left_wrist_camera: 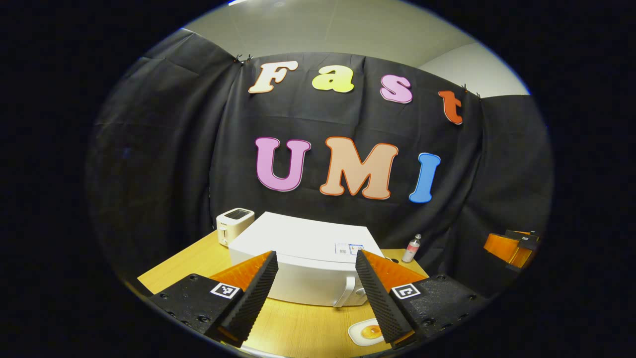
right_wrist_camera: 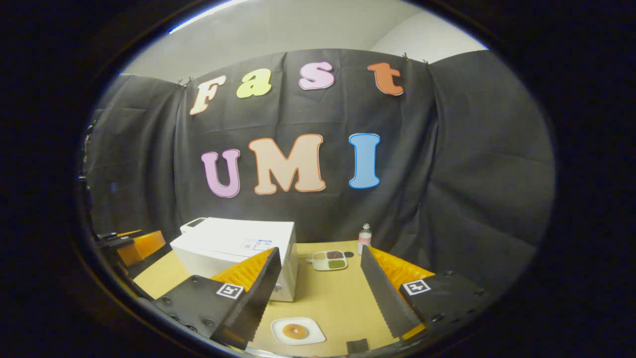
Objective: Open the microwave oven with the left hand, put the food in, and close the microwave oven.
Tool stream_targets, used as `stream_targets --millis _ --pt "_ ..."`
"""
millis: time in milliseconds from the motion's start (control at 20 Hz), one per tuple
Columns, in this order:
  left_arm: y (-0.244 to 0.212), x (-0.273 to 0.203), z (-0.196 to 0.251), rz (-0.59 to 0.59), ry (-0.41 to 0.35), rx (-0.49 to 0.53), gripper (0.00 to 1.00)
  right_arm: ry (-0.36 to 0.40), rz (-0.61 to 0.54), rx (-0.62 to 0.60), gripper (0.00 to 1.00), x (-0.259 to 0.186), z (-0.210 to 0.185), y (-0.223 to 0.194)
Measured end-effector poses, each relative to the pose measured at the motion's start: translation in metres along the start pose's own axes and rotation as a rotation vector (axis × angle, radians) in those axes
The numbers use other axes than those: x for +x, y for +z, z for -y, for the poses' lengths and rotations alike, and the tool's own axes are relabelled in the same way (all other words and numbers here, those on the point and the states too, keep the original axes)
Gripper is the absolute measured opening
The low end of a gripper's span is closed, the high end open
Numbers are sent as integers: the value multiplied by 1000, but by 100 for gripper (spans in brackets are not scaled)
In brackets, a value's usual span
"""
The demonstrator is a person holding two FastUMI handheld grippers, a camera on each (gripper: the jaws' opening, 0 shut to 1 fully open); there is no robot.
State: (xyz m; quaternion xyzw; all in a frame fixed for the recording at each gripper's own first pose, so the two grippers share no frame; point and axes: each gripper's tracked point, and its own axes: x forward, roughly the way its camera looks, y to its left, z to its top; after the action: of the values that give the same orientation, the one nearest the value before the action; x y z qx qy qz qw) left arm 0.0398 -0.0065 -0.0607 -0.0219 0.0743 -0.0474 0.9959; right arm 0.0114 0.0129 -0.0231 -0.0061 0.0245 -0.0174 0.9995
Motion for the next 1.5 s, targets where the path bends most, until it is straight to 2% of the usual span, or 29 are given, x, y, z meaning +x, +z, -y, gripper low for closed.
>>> stream_targets --millis 50,150,700,750,1100,1300,1450,1500 --pt "-11 4 3 -25 -15 6 99 -6 -5 8 92 -1 0 -2" --pt "-29 12 7 -74 -47 21 95 -23 -16 26 92 -1 0 -7" --pt "-153 68 45 -370 -227 86 95 -214 -66 21 92 -11 32 -20" --pt "-164 74 46 -390 -236 99 95 -236 -71 23 99 -13 36 -21" --pt "-233 106 56 -517 -268 126 93 -356 -116 47 100 -31 54 -33" --pt "-263 124 56 -534 -252 171 92 -387 -147 102 100 -39 54 -47" --pt "-273 136 61 -538 -250 175 85 -409 -188 98 100 -43 54 -64" --pt "-275 140 62 -533 -244 181 83 -417 -196 92 92 -44 55 -67"
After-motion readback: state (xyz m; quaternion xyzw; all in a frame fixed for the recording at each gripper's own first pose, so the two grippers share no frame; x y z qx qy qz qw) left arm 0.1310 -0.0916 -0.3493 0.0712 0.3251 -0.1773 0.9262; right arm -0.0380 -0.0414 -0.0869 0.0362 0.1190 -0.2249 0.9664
